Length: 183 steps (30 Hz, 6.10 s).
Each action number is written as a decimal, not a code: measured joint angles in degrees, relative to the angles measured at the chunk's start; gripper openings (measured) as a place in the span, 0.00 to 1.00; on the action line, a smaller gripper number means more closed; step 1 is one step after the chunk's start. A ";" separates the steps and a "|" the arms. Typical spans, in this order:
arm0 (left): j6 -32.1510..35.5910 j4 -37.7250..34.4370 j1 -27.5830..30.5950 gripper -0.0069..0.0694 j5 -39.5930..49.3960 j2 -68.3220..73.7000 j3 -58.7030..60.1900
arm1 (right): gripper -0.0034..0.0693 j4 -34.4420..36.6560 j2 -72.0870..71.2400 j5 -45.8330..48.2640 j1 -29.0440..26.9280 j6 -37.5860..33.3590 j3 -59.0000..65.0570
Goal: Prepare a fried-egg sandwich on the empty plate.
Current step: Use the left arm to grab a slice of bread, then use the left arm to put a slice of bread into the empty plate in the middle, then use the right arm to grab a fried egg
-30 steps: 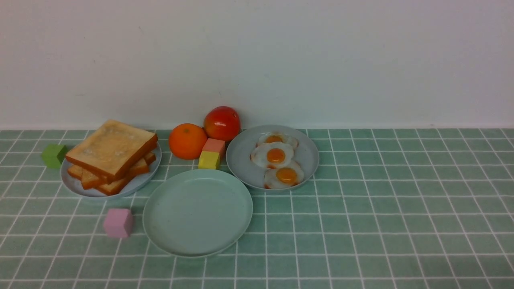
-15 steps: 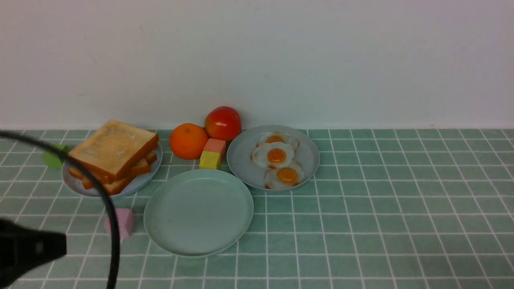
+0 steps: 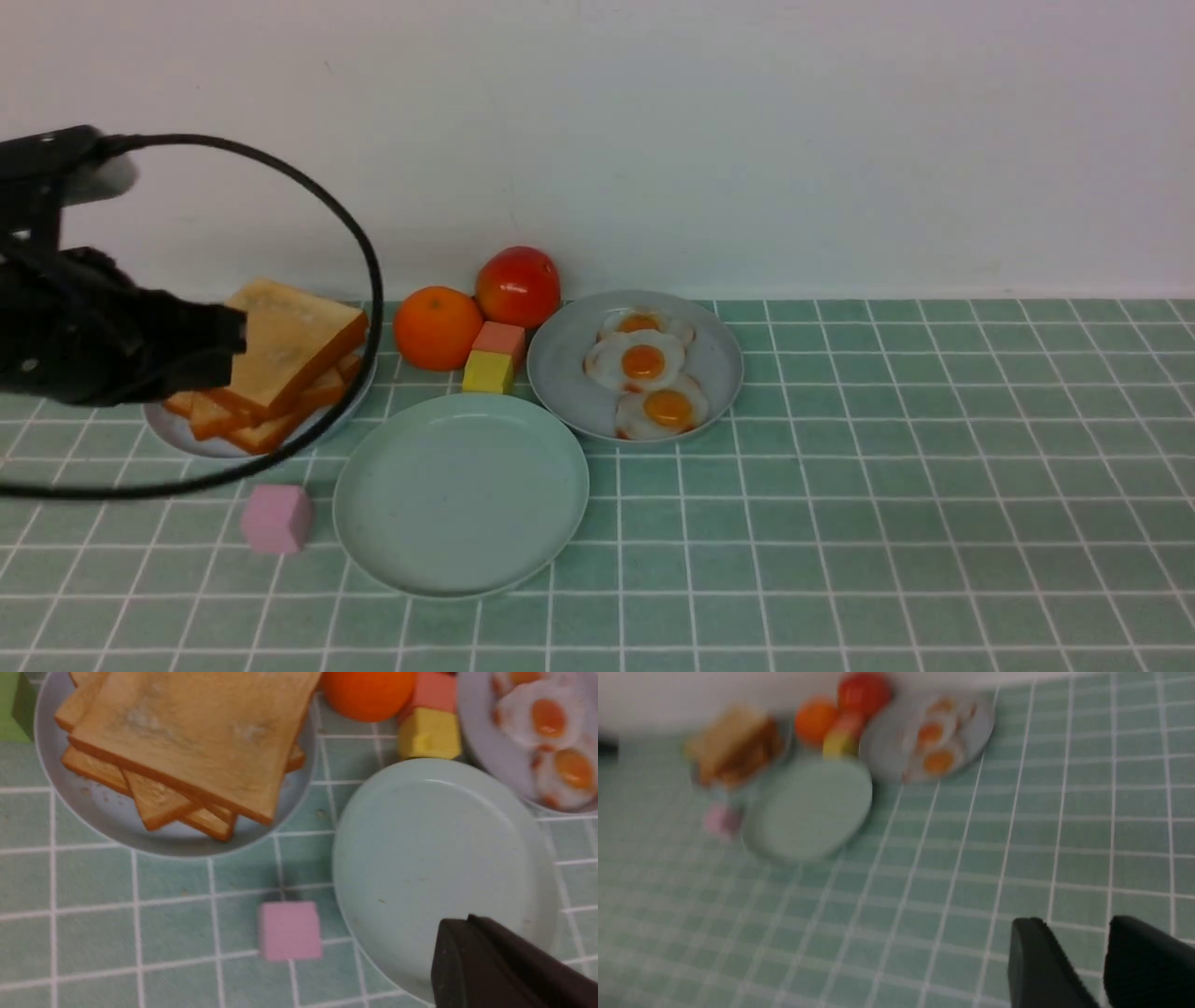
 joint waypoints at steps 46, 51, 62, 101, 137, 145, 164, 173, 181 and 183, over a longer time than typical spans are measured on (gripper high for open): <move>-12.70 38.65 -8.76 0.25 -9.52 33.29 -18.24 | 0.05 -1.61 18.90 3.35 10.35 -15.09 -14.22; -12.93 38.65 -8.89 0.14 -8.87 32.88 -18.42 | 0.05 -1.45 18.90 3.35 10.35 -15.09 -14.22; -17.66 37.52 -11.12 0.14 -1.40 22.49 -18.63 | 0.06 -1.45 18.90 4.10 10.35 -15.16 -14.22; -32.64 40.24 -39.92 0.78 2.23 9.83 -11.36 | 0.51 0.66 30.79 -9.99 10.35 -11.11 -16.11; -55.33 47.25 -40.93 0.07 -14.45 -44.92 20.60 | 0.59 31.06 109.22 -4.14 -2.73 -15.87 -75.24; -55.33 47.25 -40.93 0.07 -14.51 -44.92 20.60 | 0.59 30.73 109.83 -7.68 -2.41 -15.79 -75.32; -55.33 46.59 -40.93 0.07 -14.61 -44.92 20.66 | 0.56 30.10 111.17 -9.25 -0.92 -15.66 -75.92; -55.33 46.53 -40.93 0.07 -14.61 -44.92 20.66 | 0.25 28.68 111.27 -9.62 -1.03 -15.66 -75.92; -55.33 49.33 -40.93 0.07 -10.08 -44.92 20.79 | 0.14 27.26 105.78 -4.39 -1.03 -17.68 -75.70; -55.33 50.78 -40.93 0.07 -8.24 -44.92 20.90 | 0.14 26.62 102.54 -2.16 -1.03 -19.12 -75.66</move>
